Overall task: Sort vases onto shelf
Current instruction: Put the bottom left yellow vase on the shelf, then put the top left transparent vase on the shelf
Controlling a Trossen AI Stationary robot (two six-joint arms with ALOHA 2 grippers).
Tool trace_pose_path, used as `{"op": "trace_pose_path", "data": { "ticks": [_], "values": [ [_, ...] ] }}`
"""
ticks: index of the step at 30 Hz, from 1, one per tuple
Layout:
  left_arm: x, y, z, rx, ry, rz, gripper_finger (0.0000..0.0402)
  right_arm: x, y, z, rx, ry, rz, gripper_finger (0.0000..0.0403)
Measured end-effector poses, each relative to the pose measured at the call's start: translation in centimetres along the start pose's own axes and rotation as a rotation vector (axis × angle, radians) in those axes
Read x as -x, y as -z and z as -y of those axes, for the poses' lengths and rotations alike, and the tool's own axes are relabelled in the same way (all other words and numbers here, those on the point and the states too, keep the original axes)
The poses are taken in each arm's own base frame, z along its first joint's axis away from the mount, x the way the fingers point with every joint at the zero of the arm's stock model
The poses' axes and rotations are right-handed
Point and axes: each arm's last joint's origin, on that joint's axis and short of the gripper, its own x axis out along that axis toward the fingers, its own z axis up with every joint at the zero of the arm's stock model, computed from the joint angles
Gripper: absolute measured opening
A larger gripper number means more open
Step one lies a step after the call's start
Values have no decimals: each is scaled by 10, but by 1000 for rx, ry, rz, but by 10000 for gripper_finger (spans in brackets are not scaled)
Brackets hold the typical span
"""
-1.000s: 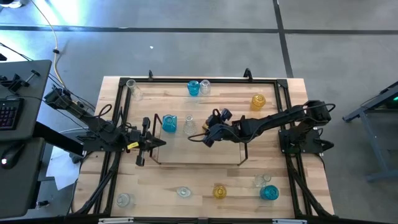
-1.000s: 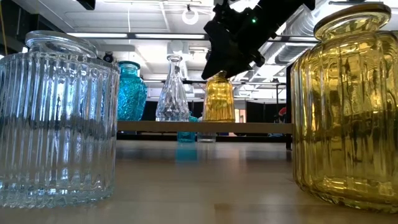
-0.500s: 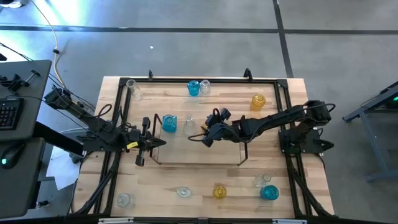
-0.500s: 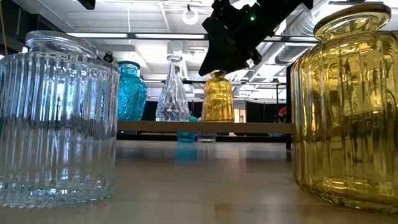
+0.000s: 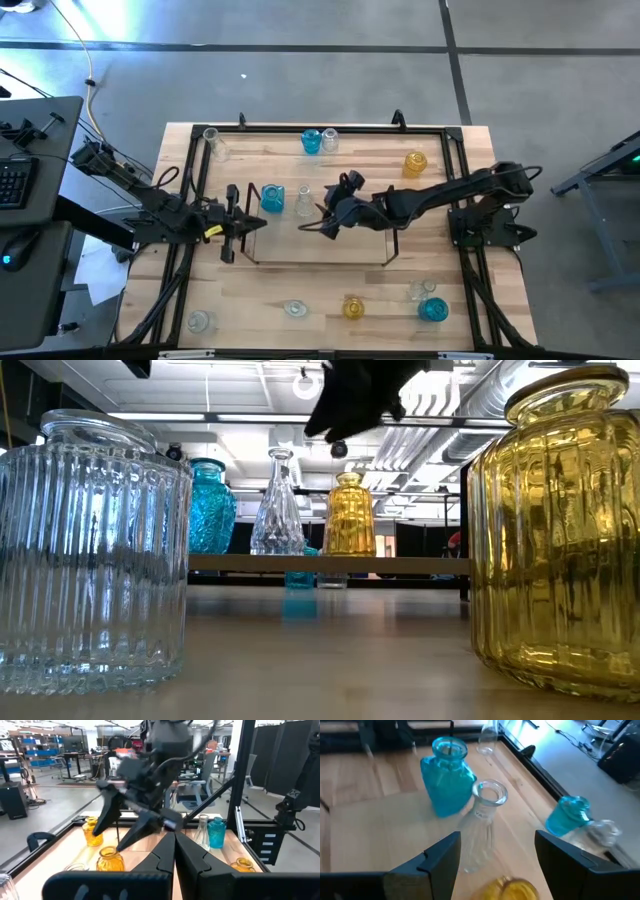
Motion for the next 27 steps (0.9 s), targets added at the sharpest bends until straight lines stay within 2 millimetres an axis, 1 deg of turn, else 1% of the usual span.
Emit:
{"op": "trace_pose_path", "data": {
  "ticks": [3,6,9,12,14,16,17,18,20,23,27],
  "values": [
    [0,-4,-1,16,-20,-1,1,19,-10,-4,86,41,-62,229],
    [0,-15,-5,28,-40,-16,1,43,-13,-7,169,113,-129,206],
    [-1,-21,-12,7,-82,-83,1,66,-11,-8,219,186,-181,168],
    [-3,-26,-22,2,-133,-133,1,80,-3,-9,228,230,-211,117],
    [-5,-26,-30,-7,-152,-177,1,84,4,-7,222,237,-217,79],
    [-7,-31,-39,4,-168,-185,1,87,12,-3,230,236,-220,37],
    [-8,-33,-44,12,-167,-186,1,87,16,-1,224,231,-213,20],
    [-10,-35,-49,19,-168,-189,1,88,20,1,218,226,-204,10],
    [-12,-37,-59,31,-165,-204,1,91,27,7,199,193,-175,12],
    [-12,-44,-75,45,-192,-214,1,94,35,18,150,99,-90,17],
    [-12,-46,-98,68,-248,-273,0,93,48,38,80,-62,77,2]
  ]
}}
